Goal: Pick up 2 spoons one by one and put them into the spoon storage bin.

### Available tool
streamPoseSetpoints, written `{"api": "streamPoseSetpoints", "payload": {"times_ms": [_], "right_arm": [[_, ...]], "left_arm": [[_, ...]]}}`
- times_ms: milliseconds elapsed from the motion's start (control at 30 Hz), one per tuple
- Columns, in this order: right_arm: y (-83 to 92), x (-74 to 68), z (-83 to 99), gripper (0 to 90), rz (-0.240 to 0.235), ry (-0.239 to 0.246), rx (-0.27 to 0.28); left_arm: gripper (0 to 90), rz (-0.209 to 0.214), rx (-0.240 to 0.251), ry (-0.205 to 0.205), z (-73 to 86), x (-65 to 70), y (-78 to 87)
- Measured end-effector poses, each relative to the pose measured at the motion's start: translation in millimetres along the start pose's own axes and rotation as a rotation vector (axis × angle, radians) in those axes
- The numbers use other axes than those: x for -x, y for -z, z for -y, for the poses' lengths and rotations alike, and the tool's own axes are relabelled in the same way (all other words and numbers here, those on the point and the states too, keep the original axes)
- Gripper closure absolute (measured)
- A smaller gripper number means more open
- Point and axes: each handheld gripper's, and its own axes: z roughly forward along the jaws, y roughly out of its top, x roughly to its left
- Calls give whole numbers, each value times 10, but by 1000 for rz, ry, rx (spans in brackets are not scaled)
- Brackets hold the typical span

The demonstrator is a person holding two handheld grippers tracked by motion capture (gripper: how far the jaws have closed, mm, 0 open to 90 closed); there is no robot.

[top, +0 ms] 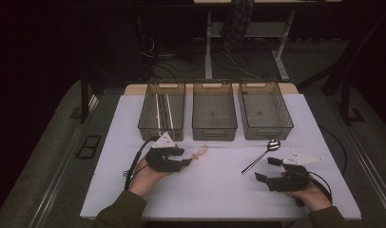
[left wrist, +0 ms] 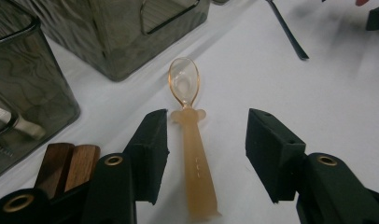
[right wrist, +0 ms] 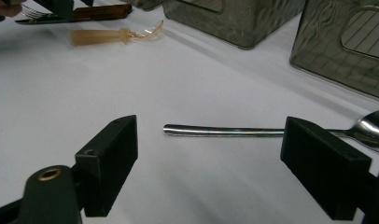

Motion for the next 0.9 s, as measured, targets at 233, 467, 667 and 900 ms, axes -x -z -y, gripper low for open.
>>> {"api": "streamPoseSetpoints", "payload": {"times_ms": [233,467,667,900], "right_arm": [[-19,18,-12,184,-7,9,0],[-14,-10,-20,185,-5,18,-3],[-14,2,-10,185,-3,14,-5],[-21,-4,-9,185,-5,19,-12]], "left_arm": [[532,-21,-55,-8,-19,-20,-109],[564,-35,-91,-16,22,23,-111],[571,-44,-117,-12,48,19,-109],[597,-42,-153,-14,85,29,-124]]}}
